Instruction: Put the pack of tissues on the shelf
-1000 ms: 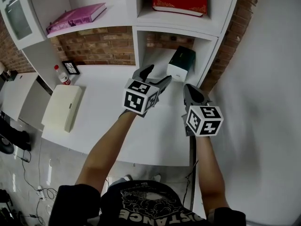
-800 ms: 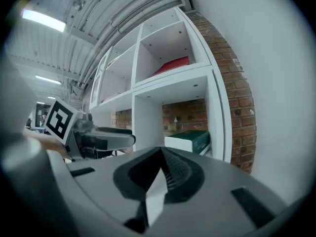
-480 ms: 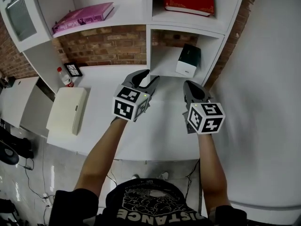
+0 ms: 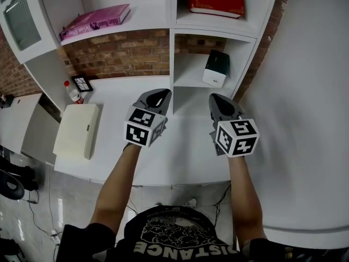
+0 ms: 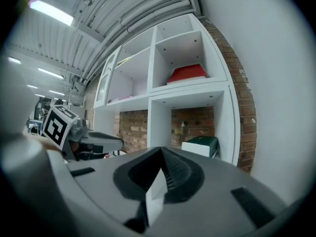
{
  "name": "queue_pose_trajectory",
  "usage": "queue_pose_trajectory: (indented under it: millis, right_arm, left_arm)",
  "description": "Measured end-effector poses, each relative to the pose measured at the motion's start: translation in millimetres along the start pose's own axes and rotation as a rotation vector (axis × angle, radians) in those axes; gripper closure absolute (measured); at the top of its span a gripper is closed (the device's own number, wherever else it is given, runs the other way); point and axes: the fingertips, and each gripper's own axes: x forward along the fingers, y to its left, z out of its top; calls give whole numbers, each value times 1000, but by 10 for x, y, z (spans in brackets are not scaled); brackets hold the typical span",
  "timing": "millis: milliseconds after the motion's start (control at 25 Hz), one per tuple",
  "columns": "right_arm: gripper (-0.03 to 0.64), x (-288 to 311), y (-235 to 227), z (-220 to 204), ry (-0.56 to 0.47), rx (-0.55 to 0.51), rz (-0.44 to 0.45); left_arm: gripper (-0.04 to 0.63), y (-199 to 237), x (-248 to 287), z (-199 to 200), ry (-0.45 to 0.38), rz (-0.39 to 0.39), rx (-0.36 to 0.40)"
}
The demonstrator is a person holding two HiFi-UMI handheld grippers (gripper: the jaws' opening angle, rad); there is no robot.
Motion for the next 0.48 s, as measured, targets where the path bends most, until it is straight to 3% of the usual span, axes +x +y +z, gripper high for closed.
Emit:
queue_pose_trajectory:
  millis: [480]
  right_arm:
    - [614, -48, -4, 32, -1, -17, -3]
  left_arm:
    - [595, 173, -142, -51, 7, 47, -30]
